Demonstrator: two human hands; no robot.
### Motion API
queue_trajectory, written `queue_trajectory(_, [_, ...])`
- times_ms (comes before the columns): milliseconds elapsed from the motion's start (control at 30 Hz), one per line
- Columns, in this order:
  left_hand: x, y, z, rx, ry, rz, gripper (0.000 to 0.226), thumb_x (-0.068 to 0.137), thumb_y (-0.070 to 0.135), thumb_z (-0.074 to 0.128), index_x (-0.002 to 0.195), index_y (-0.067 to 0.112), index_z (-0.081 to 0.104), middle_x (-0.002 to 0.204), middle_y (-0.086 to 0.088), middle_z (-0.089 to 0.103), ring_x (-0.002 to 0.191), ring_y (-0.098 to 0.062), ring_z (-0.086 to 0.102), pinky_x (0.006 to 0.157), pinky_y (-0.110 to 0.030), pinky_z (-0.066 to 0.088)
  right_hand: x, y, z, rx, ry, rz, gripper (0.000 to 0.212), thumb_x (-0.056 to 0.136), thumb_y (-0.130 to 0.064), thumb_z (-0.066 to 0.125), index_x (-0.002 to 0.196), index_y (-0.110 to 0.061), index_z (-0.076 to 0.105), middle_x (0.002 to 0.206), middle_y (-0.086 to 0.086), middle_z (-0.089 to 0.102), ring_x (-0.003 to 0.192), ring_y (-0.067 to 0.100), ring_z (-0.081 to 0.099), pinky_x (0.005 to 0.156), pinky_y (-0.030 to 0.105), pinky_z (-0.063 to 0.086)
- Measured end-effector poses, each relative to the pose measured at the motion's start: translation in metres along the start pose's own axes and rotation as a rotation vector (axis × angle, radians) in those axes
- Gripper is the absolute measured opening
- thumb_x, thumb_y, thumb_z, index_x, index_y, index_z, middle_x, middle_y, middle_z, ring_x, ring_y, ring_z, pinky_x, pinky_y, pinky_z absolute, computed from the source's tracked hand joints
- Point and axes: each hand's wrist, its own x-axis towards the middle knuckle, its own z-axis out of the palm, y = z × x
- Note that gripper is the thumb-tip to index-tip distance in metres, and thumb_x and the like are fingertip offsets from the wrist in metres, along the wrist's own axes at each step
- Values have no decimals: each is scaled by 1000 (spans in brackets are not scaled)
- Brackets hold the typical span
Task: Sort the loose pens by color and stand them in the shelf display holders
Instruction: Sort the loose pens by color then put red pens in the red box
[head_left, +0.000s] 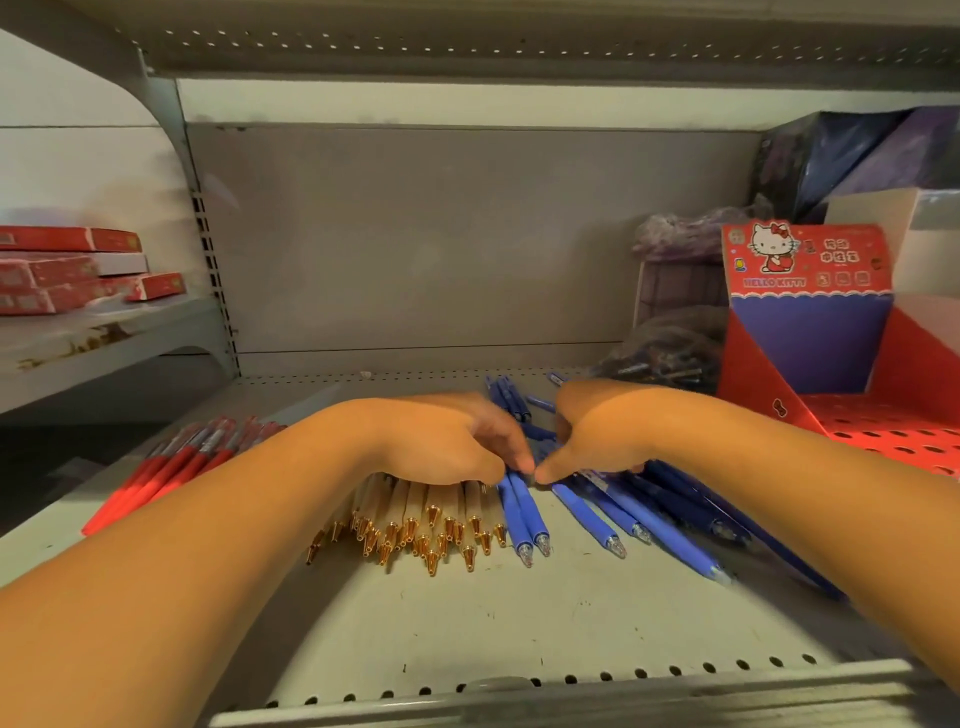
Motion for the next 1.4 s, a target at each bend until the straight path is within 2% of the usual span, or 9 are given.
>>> queue_trajectory(167, [1, 6, 0, 31, 92, -52, 26, 98, 37, 55, 120, 29, 64, 114, 14, 66, 102, -2, 61, 86, -19, 48, 1, 12, -17, 296, 114, -44, 44, 82, -44, 74, 83, 0, 72, 55, 3, 63, 41, 12, 54, 43, 18, 45])
queue_trajectory(300, [1, 9, 2, -120, 240, -125, 26, 89, 49, 63, 97, 27, 74, 84, 12, 72, 73, -6, 64, 69, -25, 52, 13, 6, -14, 529, 253, -83, 38, 87, -41, 69, 74, -6, 71, 57, 4, 63, 45, 12, 57, 48, 20, 50])
queue_trajectory(400, [4, 13, 7, -412, 265, -174, 21, 87, 33, 73, 94, 13, 73, 72, 2, 73, 60, -6, 66, 57, -18, 52, 20, -3, -5, 745, 355, -96, 43, 88, -47, 67, 83, -4, 71, 55, 3, 66, 46, 12, 61, 50, 20, 54])
queue_trajectory(500, [5, 15, 8, -582, 246, -243, 11, 90, 15, 70, 92, 4, 68, 64, -6, 70, 56, -11, 65, 53, -17, 51, 22, -4, -4, 991, 292, -46, 46, 91, -46, 64, 87, 0, 69, 56, 7, 69, 47, 16, 66, 46, 20, 53])
queue_trajectory(700, [8, 14, 6, -375, 177, -422, 18, 89, 26, 72, 87, 9, 66, 61, -3, 66, 48, -10, 55, 45, -16, 46, 9, 16, -4, 234, -58, 42, 33, 93, -39, 64, 75, -12, 55, 74, 6, 60, 55, 18, 61, 49, 23, 53])
queue_trajectory(967, [17, 19, 16, -37, 255, -475, 41, 78, 40, 81, 103, 12, 63, 57, 2, 68, 37, -9, 54, 37, -15, 39, -1, 3, -3, 4, -204, 26, 29, 94, -27, 65, 77, -16, 44, 78, 9, 59, 44, 16, 61, 53, 28, 59])
queue_trajectory(1167, [20, 21, 18, -9, 230, -479, 29, 89, 31, 71, 105, 8, 66, 63, -4, 73, 36, -10, 55, 36, -15, 39, 1, 1, 1, 156, -226, 62, 23, 92, -23, 65, 81, -10, 50, 58, 8, 63, 40, 18, 60, 48, 27, 56])
queue_trajectory(1267, [20, 19, 16, 1, 236, -479, 24, 91, 27, 67, 104, 8, 67, 68, -5, 74, 39, -10, 56, 40, -16, 41, 5, -1, 5, 364, -193, 86, 20, 92, -20, 67, 90, -8, 51, 74, 13, 62, 44, 19, 63, 49, 27, 57])
queue_trajectory(1400, [20, 19, 17, -2, 245, -462, 23, 90, 29, 67, 98, 7, 66, 65, -6, 74, 39, -12, 58, 38, -17, 42, 6, 3, 9, 615, -138, 86, 21, 98, -14, 58, 107, 4, 58, 72, 14, 64, 43, 14, 65, 44, 21, 53])
